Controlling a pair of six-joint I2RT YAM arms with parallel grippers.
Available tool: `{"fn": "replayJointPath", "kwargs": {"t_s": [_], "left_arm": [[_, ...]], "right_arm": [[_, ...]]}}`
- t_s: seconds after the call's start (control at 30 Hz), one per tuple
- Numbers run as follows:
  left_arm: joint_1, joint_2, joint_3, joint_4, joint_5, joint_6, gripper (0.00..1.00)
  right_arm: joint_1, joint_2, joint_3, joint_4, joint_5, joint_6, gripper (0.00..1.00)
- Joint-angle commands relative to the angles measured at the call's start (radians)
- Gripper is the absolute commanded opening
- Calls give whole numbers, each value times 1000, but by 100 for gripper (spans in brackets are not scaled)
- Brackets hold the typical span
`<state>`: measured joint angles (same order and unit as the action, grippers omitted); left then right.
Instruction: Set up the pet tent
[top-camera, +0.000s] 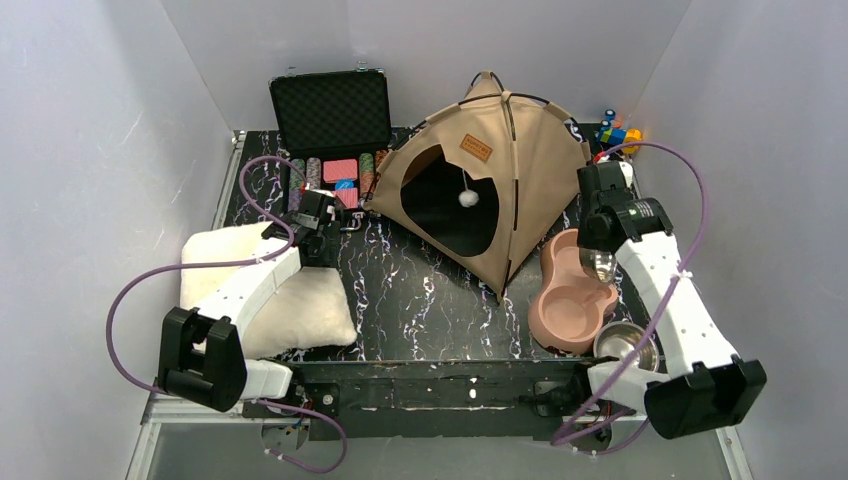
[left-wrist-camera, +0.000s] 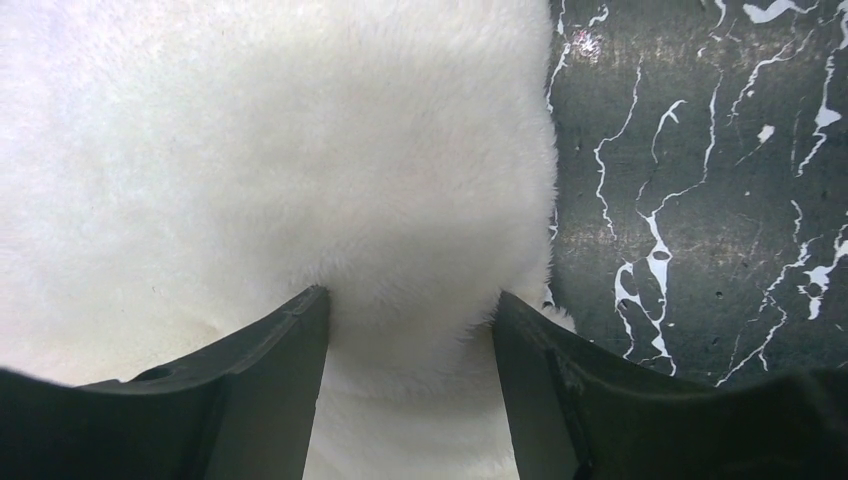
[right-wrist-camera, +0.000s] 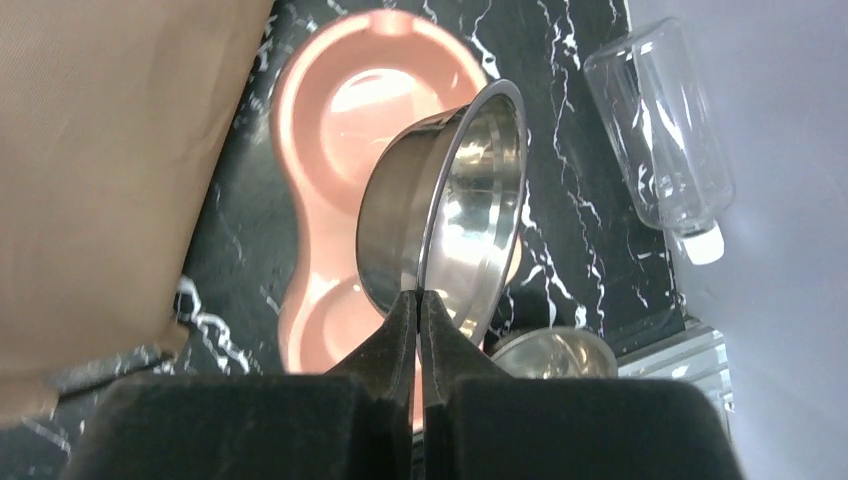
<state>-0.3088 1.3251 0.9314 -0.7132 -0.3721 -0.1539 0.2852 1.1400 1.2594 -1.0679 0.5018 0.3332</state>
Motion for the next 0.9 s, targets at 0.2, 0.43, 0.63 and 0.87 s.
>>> {"fn": "replayJointPath", "kwargs": {"t_s": [0.2, 0.43, 0.63, 0.87], "left_arm": [[4, -57, 10, 33, 12, 9, 59], [4, -55, 11, 27, -16, 8, 60], [5, -42, 12, 19, -44, 8, 64], [4, 9, 18, -9, -92, 7, 77]], "right_arm": [[-96, 213, -29, 355, -54, -184, 1], [-96, 355, 27, 196, -3, -129, 1], [-96, 363, 40, 167, -108, -99, 12], [-97, 263, 78, 101, -167, -78, 58]]}}
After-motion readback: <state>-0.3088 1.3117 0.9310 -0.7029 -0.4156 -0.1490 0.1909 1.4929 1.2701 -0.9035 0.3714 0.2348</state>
